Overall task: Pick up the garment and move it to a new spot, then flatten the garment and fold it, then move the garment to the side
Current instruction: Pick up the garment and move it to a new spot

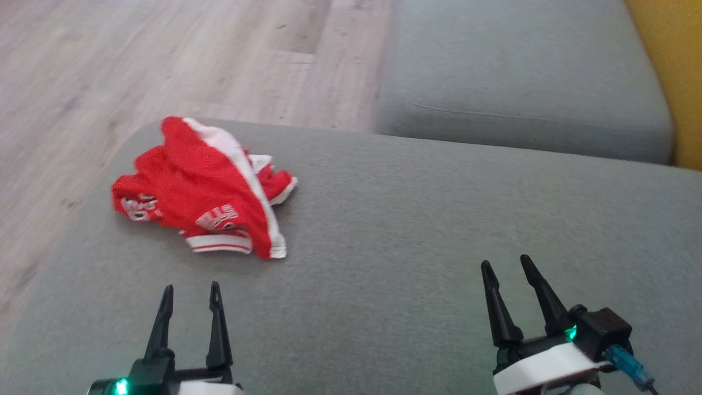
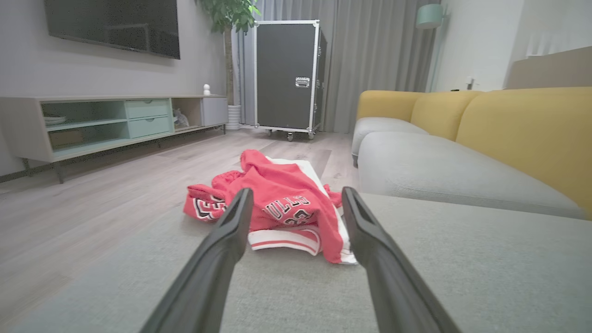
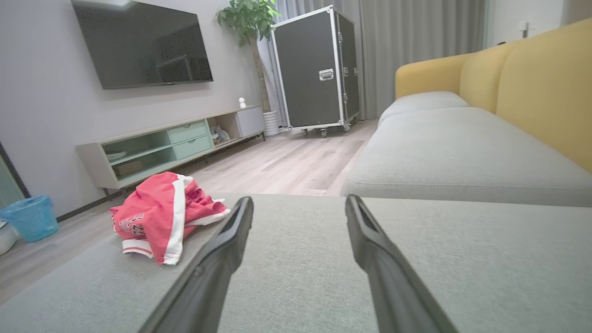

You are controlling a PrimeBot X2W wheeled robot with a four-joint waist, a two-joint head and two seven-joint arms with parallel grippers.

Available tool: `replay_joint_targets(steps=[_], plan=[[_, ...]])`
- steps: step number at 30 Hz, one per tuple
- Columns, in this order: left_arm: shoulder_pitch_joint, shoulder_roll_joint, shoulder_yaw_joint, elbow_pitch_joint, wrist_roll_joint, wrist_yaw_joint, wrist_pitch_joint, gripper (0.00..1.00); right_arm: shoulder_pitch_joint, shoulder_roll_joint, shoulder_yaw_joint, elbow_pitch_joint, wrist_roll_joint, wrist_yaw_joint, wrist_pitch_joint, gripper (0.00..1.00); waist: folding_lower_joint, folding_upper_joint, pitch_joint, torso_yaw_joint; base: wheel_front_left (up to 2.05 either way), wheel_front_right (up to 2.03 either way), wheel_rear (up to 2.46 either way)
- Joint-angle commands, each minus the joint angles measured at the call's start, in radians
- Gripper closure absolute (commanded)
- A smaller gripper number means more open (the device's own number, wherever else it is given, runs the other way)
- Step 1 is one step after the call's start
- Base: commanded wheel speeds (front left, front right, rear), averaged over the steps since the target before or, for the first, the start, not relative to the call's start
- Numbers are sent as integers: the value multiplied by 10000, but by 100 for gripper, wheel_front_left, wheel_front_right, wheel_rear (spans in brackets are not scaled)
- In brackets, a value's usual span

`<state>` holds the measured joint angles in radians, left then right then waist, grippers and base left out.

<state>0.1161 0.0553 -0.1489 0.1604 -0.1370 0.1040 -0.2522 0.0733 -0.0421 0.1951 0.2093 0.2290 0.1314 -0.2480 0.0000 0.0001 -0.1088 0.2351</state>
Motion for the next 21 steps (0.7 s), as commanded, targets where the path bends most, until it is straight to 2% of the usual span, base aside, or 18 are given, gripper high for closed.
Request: replay_joint_targets(steps=[1,11,18,21], plan=[[-243,-50,382,-374,114,-23,-95,0,-276,-81,250,-350,57,-7,-138,0,0,-1,-18,375,0,0,0],[-108,-50,665,-432,229,-165,-95,0,-234,-81,615,-344,169,-7,-138,0,0,-1,-59,1175,0,0,0],[-172,-31,860,-418,406,-266,-95,0,-254,-81,752,-405,200,-7,-138,0,0,-1,44,1155,0,0,0],[-381,208,842,-266,597,-473,-95,0,-295,-81,753,-409,197,-7,-138,0,0,-1,194,997,0,0,0]])
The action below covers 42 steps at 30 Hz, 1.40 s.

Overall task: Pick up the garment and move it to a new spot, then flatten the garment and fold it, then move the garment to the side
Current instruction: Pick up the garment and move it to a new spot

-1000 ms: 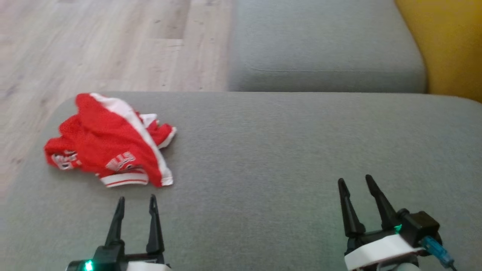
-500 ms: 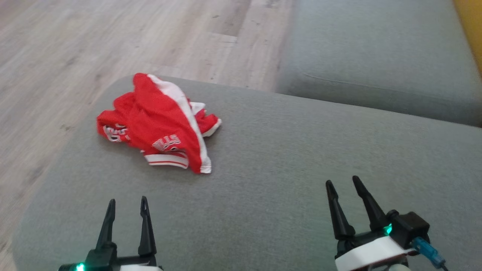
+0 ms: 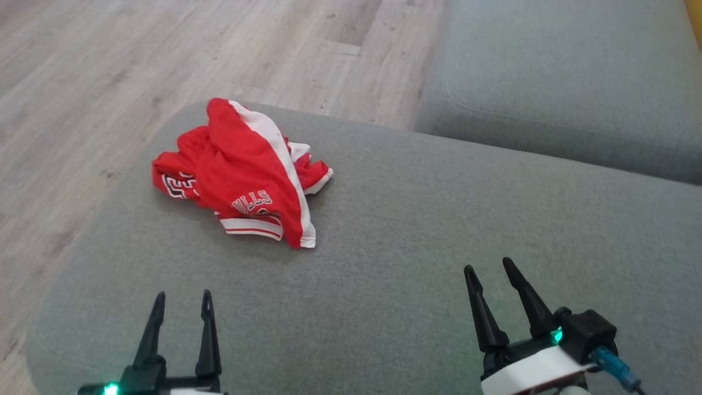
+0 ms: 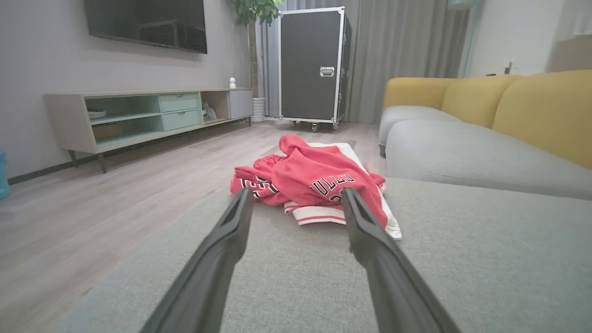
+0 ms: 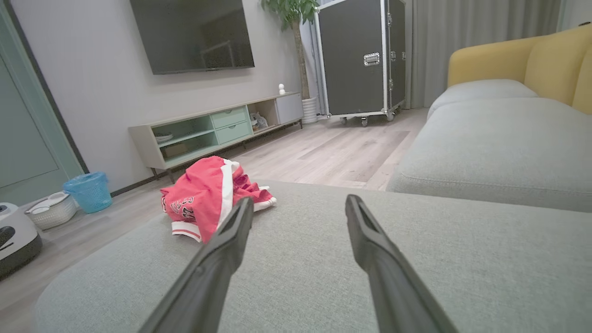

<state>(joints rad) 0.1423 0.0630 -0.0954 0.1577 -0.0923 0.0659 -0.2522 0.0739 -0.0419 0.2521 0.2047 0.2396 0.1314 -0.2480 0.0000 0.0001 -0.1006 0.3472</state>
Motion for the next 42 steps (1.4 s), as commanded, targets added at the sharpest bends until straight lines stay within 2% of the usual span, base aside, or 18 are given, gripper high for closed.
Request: replay_joint_targets(steps=[1,7,12,15,17,21,25,31,37,38,39,42], plan=[[-792,240,314,-168,194,-175,-95,0,-316,-83,158,-365,84,-7,-138,0,0,-1,175,-184,0,0,0],[-2165,1072,185,646,483,-792,138,0,-435,-83,14,-425,14,-7,-138,0,0,-1,545,-548,0,0,0],[-4529,2068,-315,1819,713,-1643,1808,0,-574,-83,-158,-465,-47,-7,-138,0,0,-1,978,-950,0,0,0],[-5982,2566,-954,2644,527,-1910,3061,0,-768,-83,-108,-500,-131,-7,-138,0,0,-1,1358,-1270,0,0,0],[-6867,2823,-1422,3211,150,-1951,3744,0,-909,-83,-3,-518,-199,-7,-138,0,0,-1,1576,-1466,0,0,0],[-8174,3513,-2990,4158,-993,-1961,4911,0,-1152,-83,65,-555,-262,-7,-138,0,0,-1,1967,-1804,0,0,0],[-9195,4205,-4222,4869,-2117,-1963,5384,0,-1383,-83,-21,-582,-307,-7,-138,0,0,-1,2394,-2132,0,0,0],[-9892,4438,-4889,5689,-2772,-1964,5139,0,-1589,-83,15,-626,-317,-7,-138,0,0,-1,2765,-2421,0,0,0],[-10208,4387,-5088,6723,-3003,-1964,5012,0,-1732,-83,24,-625,-315,-7,-138,0,0,-1,2938,-2628,0,0,0],[-10203,4344,-5125,6868,-3075,-1964,4998,61,-1737,-83,17,-613,-313,-7,-138,0,0,-1,2925,-2658,0,0,0],[-10175,4324,-5183,6999,-3140,-1964,4977,100,-1735,-83,24,-590,-309,-7,-138,0,0,-1,2884,-2689,0,0,0],[-10073,4376,-5393,7234,-3327,-1965,4751,100,-1686,-83,24,-516,-247,-7,-138,0,0,-1,2648,-2763,0,0,0]])
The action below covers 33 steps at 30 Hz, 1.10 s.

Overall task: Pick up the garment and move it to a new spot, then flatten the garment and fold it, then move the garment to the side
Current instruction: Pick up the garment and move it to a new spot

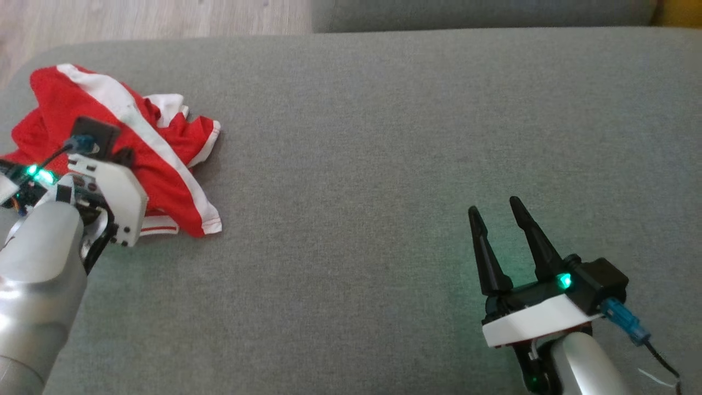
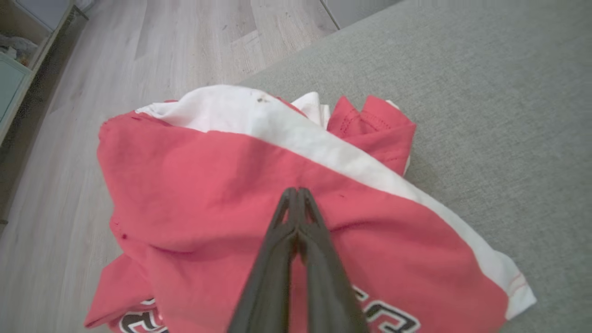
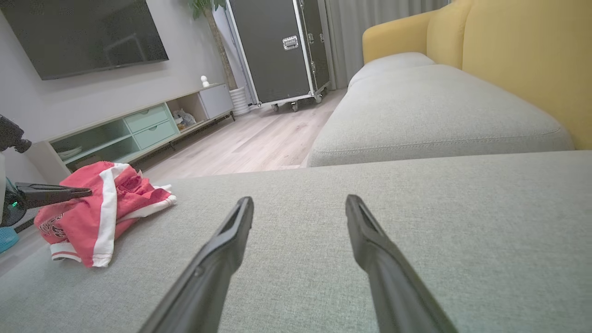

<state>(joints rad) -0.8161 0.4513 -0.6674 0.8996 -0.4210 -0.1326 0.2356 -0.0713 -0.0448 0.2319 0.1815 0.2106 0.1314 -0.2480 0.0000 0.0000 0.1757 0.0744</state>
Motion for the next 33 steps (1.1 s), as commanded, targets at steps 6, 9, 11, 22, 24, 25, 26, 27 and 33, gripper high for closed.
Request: replay_joint_targets(steps=[6,9,11,22,24,25,26,27,33], plan=[[-769,435,611,-376,-84,247,-2104,100,62,-54,149,-216,181,-7,-138,0,0,0,-843,30,0,0,0],[-842,299,824,-655,-193,412,-2890,100,201,-54,123,-204,213,-7,-138,0,0,0,-1092,103,0,0,0],[-824,59,1088,-993,-443,517,-3566,100,370,-54,76,-172,257,-7,-138,0,0,0,-1383,206,0,0,0],[-10,-974,1331,-4016,-1148,771,-4520,100,805,-54,16,-183,364,-7,-138,0,0,0,-2061,449,0,0,0],[128,-1059,1247,-4544,-1141,869,-4462,100,826,-54,6,-198,357,-7,-138,0,0,0,-2065,351,0,0,0],[199,-1106,1207,-4792,-1153,914,-4412,100,832,-54,9,-196,342,-7,-138,0,0,0,-2069,279,0,0,0],[266,-1150,1143,-5035,-1155,939,-4347,100,833,-54,10,-192,329,-7,-138,0,0,0,-2070,191,0,0,0],[323,-1189,1065,-5283,-1135,963,-4286,100,825,-54,5,-193,326,-7,-138,0,0,0,-2065,90,0,0,0],[501,-1260,835,-6244,-1094,1304,-3685,100,691,-54,62,-253,419,-7,-138,0,0,0,-1990,-628,0,0,0]])
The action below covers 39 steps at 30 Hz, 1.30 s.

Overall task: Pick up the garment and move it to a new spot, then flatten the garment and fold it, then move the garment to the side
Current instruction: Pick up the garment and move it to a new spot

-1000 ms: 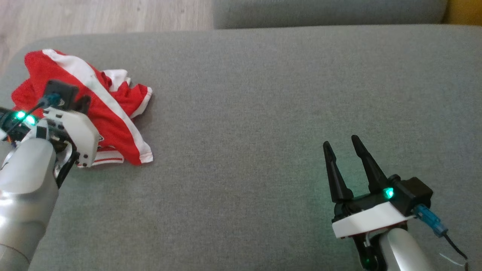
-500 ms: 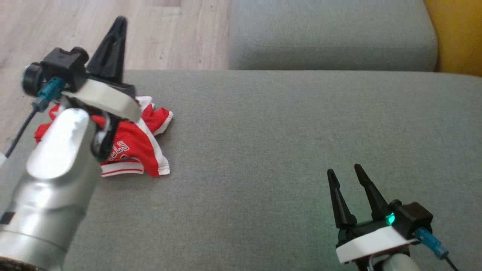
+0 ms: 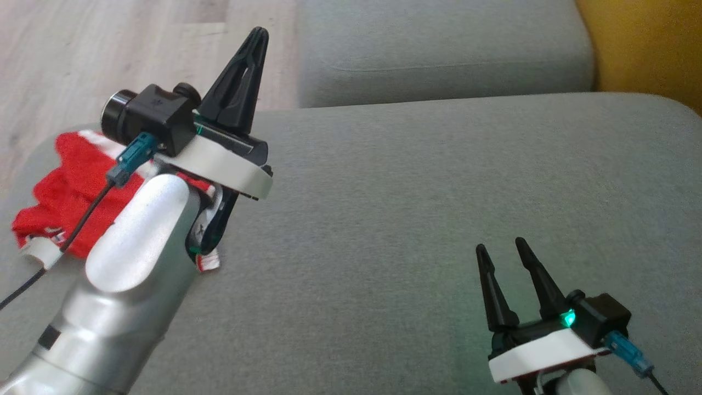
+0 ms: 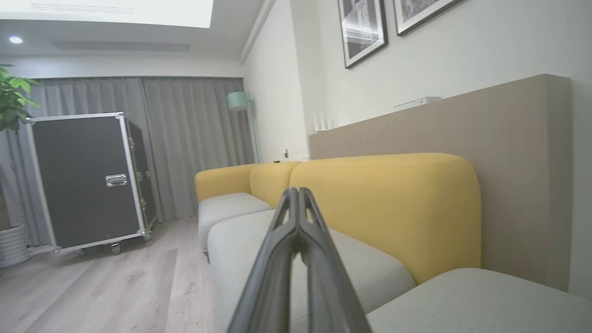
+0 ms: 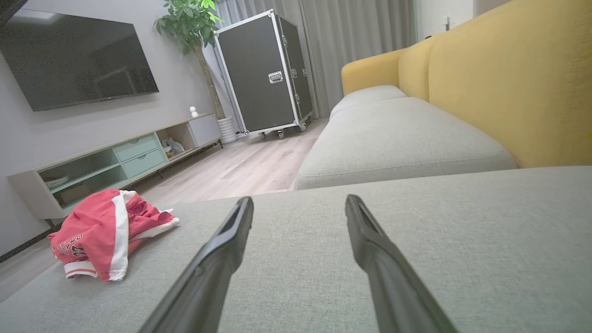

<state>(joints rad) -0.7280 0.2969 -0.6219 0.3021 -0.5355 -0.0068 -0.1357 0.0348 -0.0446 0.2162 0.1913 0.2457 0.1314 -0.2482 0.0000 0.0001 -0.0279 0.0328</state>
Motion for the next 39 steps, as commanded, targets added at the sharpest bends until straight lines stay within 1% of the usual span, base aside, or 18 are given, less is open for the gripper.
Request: replay_joint_targets(steps=[1,3,6,11,12,13,14,18,19,20,24,27,33,36,39], plan=[[-347,336,353,-333,96,117,118,100,-384,-56,242,-360,86,-7,-136,0,0,-1,61,-340,0,0,0],[-227,422,247,-420,193,203,247,100,-393,-56,258,-384,110,-7,-136,0,0,-1,84,-569,0,0,0],[114,357,106,-536,147,282,296,100,-436,-56,198,-442,94,-7,-136,0,0,-1,127,-808,0,0,0],[794,255,-141,-489,236,543,92,100,-526,-56,-42,-604,88,-7,-136,0,0,-1,100,-803,0,0,0],[927,283,-153,-452,294,647,6,56,-533,-56,-76,-648,85,-7,-136,0,0,-1,80,-744,0,0,0],[1066,325,-130,-401,341,777,-87,10,-534,-56,-103,-696,81,-7,-136,0,0,-1,58,-666,0,0,0],[1225,364,-64,-336,328,917,-161,0,-528,-56,-120,-748,72,-7,-136,0,0,-1,27,-574,0,0,0],[1954,722,205,-230,326,1453,-422,0,-462,-56,-169,-980,60,-7,-136,0,0,-1,-122,-108,0,0,0],[1954,722,205,-230,326,1453,-422,0,-462,-56,-169,-980,60,-7,-136,0,0,-1,-122,-108,0,0,0],[2195,817,287,-243,310,1597,-504,0,-432,-56,-179,-1034,53,-7,-136,0,0,-1,-163,21,0,0,0],[3414,1050,604,-411,46,2006,-840,0,-288,-56,-182,-1172,64,-7,-136,0,0,-1,-319,529,0,0,0],[4422,1106,858,-573,-96,2344,-1069,0,-183,-56,-158,-1194,65,-7,-136,0,0,-1,-401,882,0,0,0],[5899,817,1310,-846,-13,2822,-1247,0,102,-56,-186,-1052,55,-7,-136,0,0,-1,-552,1510,0,0,0],[6293,609,1714,-1023,267,2861,-1255,0,203,-56,-54,-874,-16,-7,-136,0,0,-1,-605,1681,0,0,0],[6643,318,2200,-1145,615,2721,-1258,0,215,-56,117,-786,-37,-7,-136,0,0,-1,-657,1769,0,0,0]])
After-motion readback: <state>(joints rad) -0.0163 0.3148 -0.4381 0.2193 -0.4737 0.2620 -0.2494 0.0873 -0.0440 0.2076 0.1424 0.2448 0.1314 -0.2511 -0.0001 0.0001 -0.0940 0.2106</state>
